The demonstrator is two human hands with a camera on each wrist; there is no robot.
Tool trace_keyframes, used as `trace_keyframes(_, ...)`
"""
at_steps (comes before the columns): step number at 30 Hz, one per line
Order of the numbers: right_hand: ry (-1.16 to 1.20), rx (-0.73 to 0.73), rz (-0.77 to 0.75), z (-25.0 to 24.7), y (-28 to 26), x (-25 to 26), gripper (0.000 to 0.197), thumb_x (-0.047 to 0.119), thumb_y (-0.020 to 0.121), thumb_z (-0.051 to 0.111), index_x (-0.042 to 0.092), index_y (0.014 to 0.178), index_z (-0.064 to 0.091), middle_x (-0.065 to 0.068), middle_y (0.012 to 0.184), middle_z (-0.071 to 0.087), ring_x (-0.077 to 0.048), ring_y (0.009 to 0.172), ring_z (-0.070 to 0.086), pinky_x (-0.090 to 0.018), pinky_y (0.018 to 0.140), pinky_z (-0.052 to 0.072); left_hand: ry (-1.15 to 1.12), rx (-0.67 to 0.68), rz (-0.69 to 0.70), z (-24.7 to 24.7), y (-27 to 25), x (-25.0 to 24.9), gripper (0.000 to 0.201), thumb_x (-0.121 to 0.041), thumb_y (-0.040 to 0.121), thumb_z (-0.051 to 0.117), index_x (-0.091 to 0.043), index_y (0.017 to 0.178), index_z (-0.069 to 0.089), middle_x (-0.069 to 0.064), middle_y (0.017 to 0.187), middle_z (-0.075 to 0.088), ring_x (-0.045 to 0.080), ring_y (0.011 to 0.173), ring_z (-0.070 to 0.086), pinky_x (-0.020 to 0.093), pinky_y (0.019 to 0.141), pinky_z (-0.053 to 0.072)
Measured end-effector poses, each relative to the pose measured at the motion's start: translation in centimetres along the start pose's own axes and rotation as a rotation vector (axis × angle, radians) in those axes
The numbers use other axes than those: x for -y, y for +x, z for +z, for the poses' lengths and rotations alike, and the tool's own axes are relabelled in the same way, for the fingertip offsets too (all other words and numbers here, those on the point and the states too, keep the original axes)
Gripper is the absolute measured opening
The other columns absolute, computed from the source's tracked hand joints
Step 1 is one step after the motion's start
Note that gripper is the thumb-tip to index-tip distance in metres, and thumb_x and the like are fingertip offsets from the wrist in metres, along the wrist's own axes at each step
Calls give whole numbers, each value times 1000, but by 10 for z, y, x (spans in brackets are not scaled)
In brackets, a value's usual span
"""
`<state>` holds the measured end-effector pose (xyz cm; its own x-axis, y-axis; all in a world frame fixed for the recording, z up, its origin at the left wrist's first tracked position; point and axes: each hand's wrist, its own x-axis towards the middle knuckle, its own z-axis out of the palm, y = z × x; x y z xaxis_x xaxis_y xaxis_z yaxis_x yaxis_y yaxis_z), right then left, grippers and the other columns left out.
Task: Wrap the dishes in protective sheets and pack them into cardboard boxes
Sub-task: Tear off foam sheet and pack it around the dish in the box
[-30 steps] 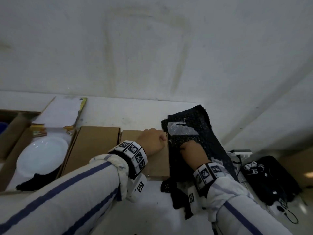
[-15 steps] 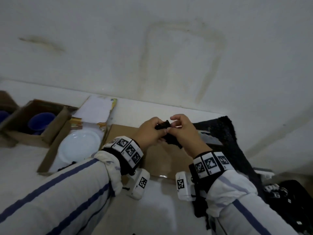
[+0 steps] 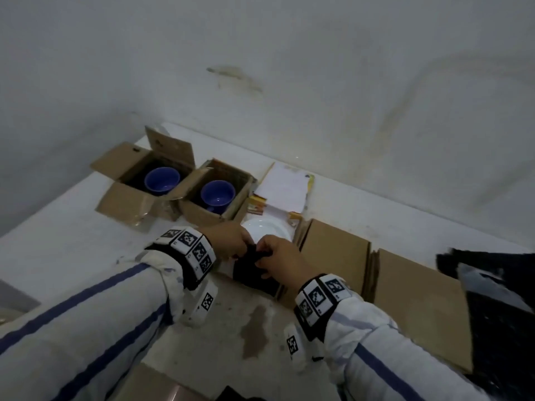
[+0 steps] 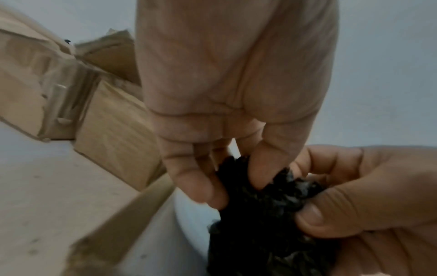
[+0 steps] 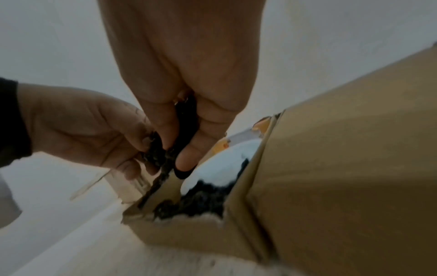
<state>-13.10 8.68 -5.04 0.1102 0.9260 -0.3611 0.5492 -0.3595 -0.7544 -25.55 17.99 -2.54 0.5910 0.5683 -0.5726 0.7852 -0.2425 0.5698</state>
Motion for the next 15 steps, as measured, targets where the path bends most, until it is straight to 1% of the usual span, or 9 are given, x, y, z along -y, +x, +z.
trace_keyframes(2,-79,7,-9,17,10,1,17,1,84,58,18,85,54,-6,96,55,-32,90,64,-39,74,58,203,8,20,-2,-2,12,32,-2,87,54,-14,114,65,6,107,65,14,78,58,24,71,50)
trace_keyframes(4,-196,2,-37,29,17,0,13,3,85,57,11,95,61,-9,97,58,-31,98,60,-30,75,47,298,8,13,-2,2,23,26,-2,84,58,-18,104,62,3,99,59,11,69,53,23,62,49)
trace_keyframes(6,-274,6,-54,37,21,-2,17,5,85,58,4,101,63,-14,104,63,-30,101,57,-23,72,35,372,9,9,-2,4,27,20,-2,84,57,-17,98,60,0,93,57,12,72,53,22,63,49)
trace_keyframes(8,-305,-11,-51,43,24,-5,20,8,85,59,7,104,64,-16,108,61,-31,101,57,-25,73,38,448,18,19,-2,8,28,21,-5,89,53,-10,104,67,2,102,65,18,86,61,26,75,50)
trace_keyframes(9,-320,-26,-43,46,25,-6,22,10,85,60,9,106,65,-17,109,58,-32,100,57,-27,77,42,469,17,26,-2,10,28,24,-6,90,51,-8,107,69,5,108,67,20,92,63,27,78,51)
trace_keyframes(11,-348,-26,-38,50,27,-5,24,13,85,60,13,108,67,-16,109,56,-33,98,57,-29,80,45,468,32,36,-1,13,28,26,-5,90,52,-6,108,70,9,110,69,18,86,60,24,67,50)
trace_keyframes(12,-352,5,-40,51,27,-4,24,12,84,60,12,107,68,-17,109,60,-33,99,59,-30,81,47,484,57,39,-1,14,28,26,-5,89,53,-6,108,70,10,110,69,15,83,57,20,61,47)
trace_keyframes(13,-345,45,-44,50,27,-2,25,10,84,60,10,107,69,-16,109,64,-32,100,60,-31,83,48,499,83,34,0,16,27,25,-6,89,54,-6,109,70,10,110,69,14,81,55,18,59,45)
trace_keyframes(15,-299,87,-37,42,27,3,28,7,85,59,7,110,69,-13,115,66,-28,108,59,-28,91,46,528,103,3,1,19,27,26,-12,91,56,-6,114,67,11,114,68,15,82,54,23,71,51)
